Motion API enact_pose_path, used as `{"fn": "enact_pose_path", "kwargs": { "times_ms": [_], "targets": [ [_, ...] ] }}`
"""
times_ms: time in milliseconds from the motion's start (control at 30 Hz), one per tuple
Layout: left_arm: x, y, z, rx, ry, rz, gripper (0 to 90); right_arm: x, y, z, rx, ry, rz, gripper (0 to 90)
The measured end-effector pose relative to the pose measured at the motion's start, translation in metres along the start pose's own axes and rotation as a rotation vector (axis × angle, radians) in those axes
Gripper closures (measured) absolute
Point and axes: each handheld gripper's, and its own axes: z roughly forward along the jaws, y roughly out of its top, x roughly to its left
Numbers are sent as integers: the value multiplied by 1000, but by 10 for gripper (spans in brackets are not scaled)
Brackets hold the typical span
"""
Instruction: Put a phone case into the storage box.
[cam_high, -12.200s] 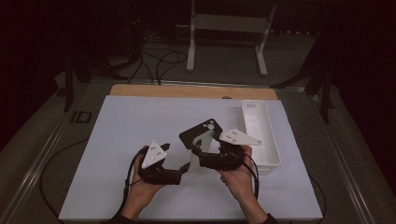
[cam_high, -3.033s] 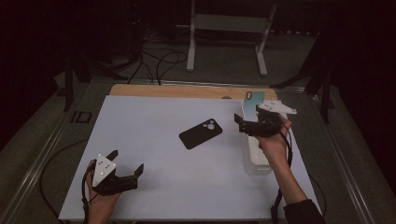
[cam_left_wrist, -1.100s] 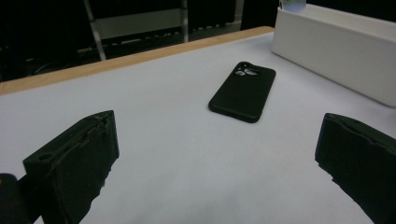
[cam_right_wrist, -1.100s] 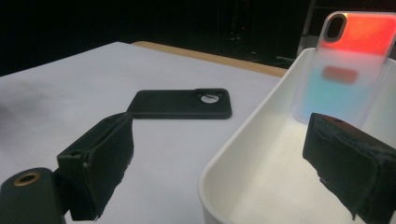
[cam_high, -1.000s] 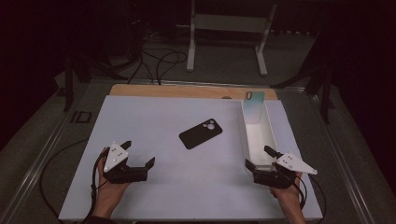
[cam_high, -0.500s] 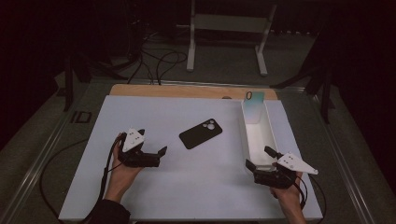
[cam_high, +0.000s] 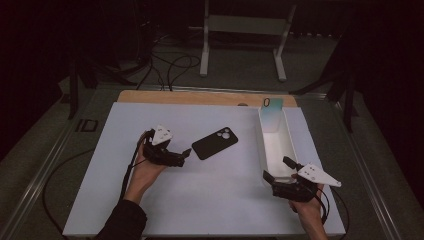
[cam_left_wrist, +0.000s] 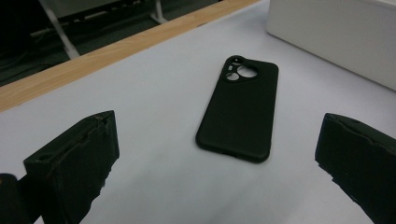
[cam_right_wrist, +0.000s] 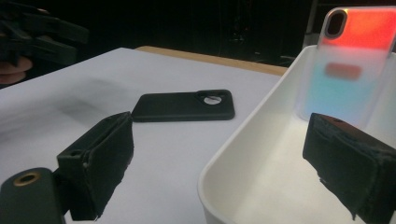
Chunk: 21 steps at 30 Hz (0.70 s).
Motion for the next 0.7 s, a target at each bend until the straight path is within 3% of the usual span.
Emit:
{"fn": "enact_pose_path", "kwargs": {
  "times_ms": [167,367,700],
  "targets": [
    [-1,6,18,30,-24,6,1,0,0,0,-2,1,4,86],
    [-4,11,41,103,-55,33,1,1,0,0,-4,3,5,86],
    [-4,10,68,119,-73,-11,1,2,0,1,-5,11,4,86]
  ]
}}
